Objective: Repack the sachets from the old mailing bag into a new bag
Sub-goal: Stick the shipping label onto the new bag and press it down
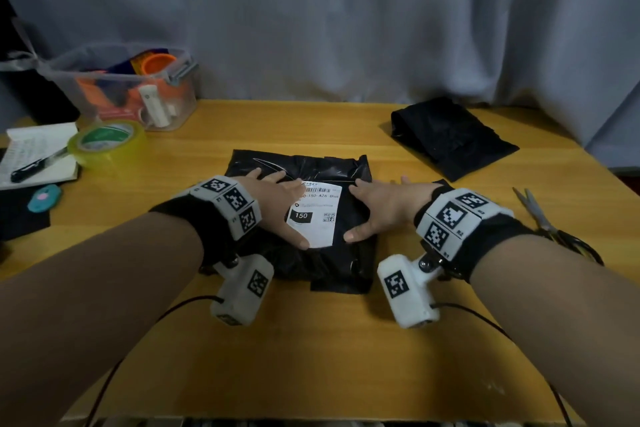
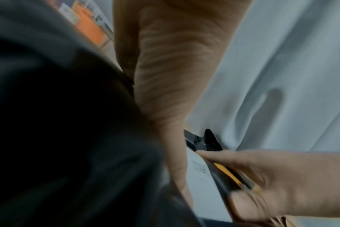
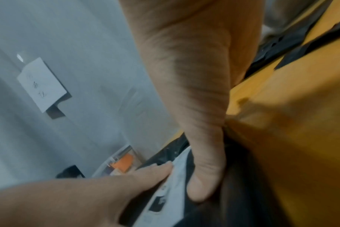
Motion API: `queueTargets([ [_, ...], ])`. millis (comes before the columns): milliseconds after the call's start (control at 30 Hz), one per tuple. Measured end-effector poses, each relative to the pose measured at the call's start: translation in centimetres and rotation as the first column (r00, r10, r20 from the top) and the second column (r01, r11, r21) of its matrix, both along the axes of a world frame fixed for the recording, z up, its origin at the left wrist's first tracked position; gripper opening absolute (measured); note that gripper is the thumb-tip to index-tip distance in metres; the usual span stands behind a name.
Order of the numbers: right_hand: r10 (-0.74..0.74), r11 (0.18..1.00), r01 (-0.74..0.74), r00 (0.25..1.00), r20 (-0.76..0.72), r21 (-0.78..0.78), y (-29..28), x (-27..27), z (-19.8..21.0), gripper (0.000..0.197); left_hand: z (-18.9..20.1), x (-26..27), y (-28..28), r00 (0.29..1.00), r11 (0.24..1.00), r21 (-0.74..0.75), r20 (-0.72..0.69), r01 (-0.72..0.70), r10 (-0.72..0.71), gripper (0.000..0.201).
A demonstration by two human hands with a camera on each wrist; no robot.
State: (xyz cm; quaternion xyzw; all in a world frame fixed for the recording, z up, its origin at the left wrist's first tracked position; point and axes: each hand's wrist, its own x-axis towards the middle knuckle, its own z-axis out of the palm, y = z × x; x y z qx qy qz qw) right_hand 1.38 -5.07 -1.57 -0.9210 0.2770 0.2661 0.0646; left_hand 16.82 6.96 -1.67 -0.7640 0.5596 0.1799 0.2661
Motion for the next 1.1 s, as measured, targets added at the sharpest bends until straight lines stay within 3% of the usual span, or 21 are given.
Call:
queueTargets([
  [133,0.097,0.995,-0.097,0.954,0.283,-0.016,1.6,2.9,0.2,0.073,-0.9,0.7,-0.4,0.999,0.999,-0.039,-0.047,-0.026,0.024,0.102],
  [200,0.076,0.985,-0.119,0.947,0.312,0.122,2.8,4.4,-0.2,0.058,-1.1,0.7,-0.4,0.998,0.997,-0.07,-0.048,-0.039,0.036,0.081],
  [267,0.039,0.973,-0.1,0.96,0.276,0.21,3.1,5.1,-1.1,0.048,-1.0,0.6,0.0,0.999,0.991,-0.134,0.038,0.011,-0.005,0.063],
  [400,0.089,0.984,-0.11,0.985,0.149,0.14,2.5,5.1,-2.4,0.06,-0.7,0.6,1.4,0.956,0.919,-0.282,0.178,0.276,-0.232,0.043],
  [567,0.09,0.987,-0.102,0.991,0.098,0.127,2.7,5.4,-2.0,0.062,0.1,0.4,3.1,0.938,0.853,-0.396,0.084,0.34,-0.336,0.036],
  [667,0.1,0.988,-0.111,0.99,0.095,0.111,2.8,5.3,-2.0,0.066,0.2,0.1,3.4,0.94,0.861,-0.401,0.005,0.314,-0.34,0.028],
  [800,0.108,0.989,-0.118,0.988,0.113,0.086,2.8,4.7,-2.9,0.086,0.5,-0.8,3.5,0.949,0.914,-0.326,-0.119,0.241,-0.293,0.038],
  [900,0.128,0.985,-0.142,0.982,0.138,0.096,2.7,4.1,-3.2,0.097,0.1,-1.4,3.3,0.968,0.876,-0.477,-0.178,0.073,-0.178,0.038],
  [967,0.133,0.982,-0.149,0.981,0.141,0.113,2.5,3.6,-3.3,0.104,-0.6,-1.2,3.1,0.983,0.881,-0.472,-0.165,-0.008,-0.079,0.035],
  [1033,0.121,0.983,-0.135,0.986,0.111,0.125,2.1,3.0,-3.1,0.112,-1.4,-1.0,2.8,0.997,0.946,-0.322,-0.055,0.037,-0.057,0.069],
  [1100,0.104,0.984,-0.113,0.992,0.068,0.137,1.4,2.3,-2.8,0.119,-1.8,-0.9,2.5,0.997,0.971,-0.224,0.019,0.082,-0.08,0.086],
])
